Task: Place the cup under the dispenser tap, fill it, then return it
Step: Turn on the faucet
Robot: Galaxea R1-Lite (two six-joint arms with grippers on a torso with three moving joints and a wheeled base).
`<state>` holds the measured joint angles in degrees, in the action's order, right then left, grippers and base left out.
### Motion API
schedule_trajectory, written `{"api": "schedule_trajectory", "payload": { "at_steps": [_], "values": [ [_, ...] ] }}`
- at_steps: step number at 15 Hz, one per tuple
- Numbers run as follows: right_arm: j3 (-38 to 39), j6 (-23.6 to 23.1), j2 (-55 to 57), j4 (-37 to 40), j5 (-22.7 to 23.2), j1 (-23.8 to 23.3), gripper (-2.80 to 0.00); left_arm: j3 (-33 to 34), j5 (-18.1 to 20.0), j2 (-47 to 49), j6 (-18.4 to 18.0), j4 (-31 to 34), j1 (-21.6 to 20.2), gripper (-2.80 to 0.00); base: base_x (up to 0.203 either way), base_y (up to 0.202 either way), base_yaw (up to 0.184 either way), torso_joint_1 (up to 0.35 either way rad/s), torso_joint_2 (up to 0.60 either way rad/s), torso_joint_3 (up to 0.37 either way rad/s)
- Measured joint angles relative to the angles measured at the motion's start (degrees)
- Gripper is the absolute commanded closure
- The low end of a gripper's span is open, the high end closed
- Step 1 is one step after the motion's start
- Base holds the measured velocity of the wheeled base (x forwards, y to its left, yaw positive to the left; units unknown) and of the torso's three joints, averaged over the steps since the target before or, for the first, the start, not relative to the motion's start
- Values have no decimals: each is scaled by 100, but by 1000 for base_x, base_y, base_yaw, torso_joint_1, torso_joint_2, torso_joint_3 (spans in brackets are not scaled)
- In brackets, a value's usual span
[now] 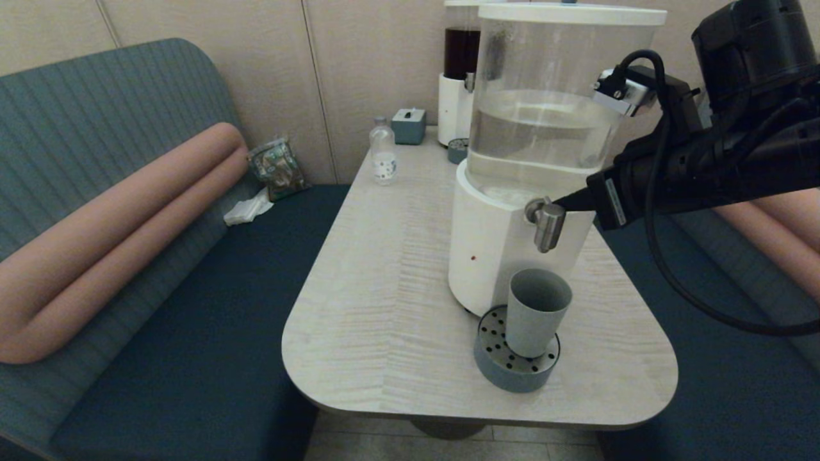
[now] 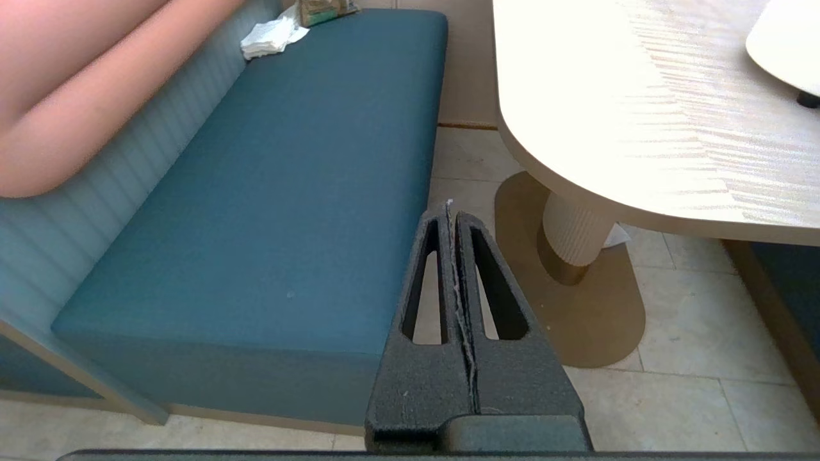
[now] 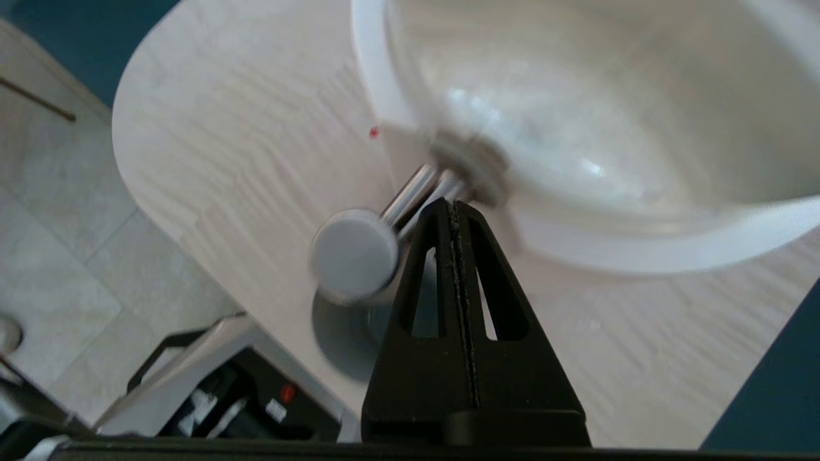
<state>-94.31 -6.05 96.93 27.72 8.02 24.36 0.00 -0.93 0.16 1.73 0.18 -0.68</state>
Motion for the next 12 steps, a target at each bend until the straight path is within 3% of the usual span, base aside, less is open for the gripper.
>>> {"api": "schedule_trajectory", "payload": {
  "at_steps": [12],
  "values": [
    [-193,-49,224,-303,33,235,0,0,0,2,-2,0,0,0,0,0,0,0,0,0]
  ]
}}
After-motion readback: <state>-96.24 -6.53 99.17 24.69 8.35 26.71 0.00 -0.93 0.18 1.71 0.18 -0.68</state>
